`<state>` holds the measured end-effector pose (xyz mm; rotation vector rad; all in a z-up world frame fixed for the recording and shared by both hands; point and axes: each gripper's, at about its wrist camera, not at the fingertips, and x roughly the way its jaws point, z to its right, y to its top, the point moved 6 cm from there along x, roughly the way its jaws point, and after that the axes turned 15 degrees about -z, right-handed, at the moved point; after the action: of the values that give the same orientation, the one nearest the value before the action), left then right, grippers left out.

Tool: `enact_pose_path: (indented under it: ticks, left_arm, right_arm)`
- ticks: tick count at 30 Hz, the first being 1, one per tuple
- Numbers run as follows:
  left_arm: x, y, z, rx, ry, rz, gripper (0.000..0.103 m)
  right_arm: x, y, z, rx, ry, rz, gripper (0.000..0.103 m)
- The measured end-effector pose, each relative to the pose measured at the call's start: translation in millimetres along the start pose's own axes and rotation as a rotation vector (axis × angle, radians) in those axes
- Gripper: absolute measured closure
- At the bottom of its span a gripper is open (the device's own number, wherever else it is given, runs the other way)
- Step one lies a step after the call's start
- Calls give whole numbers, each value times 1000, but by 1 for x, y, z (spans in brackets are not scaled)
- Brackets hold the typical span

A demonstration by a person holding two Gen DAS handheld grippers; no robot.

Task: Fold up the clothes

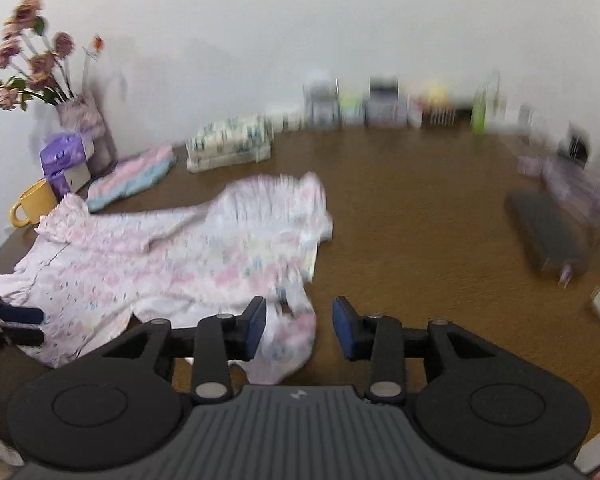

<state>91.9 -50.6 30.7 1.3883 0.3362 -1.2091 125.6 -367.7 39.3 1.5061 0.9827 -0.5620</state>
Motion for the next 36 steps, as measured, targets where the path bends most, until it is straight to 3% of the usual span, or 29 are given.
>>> enact_pose_path:
  ticks: [8,13,20,29,33,36]
  left_arm:
    - [-21,-9,-54,-204,126,93,45]
    - [-31,-21,-85,-305,215,144,41]
    - [-33,-35,-125,-371,336,135,40]
    - [-35,-26,-153,-432,286,140,40]
    - [-43,-18,-159,-457,219,152,40]
    - [-53,-11,-167,-464,238,168,38]
  right_arm:
    - [11,0,-42,-71,-14,81,66]
    - [49,4,-50,-64,-39,31,66]
    - [71,0,-56,-121,-126,-16,67]
    - [64,1,-41,-149,-194,-106,72]
    - [68,4,-41,-138,-204,-94,70]
    - [70,6,-40,-130,-212,-84,65]
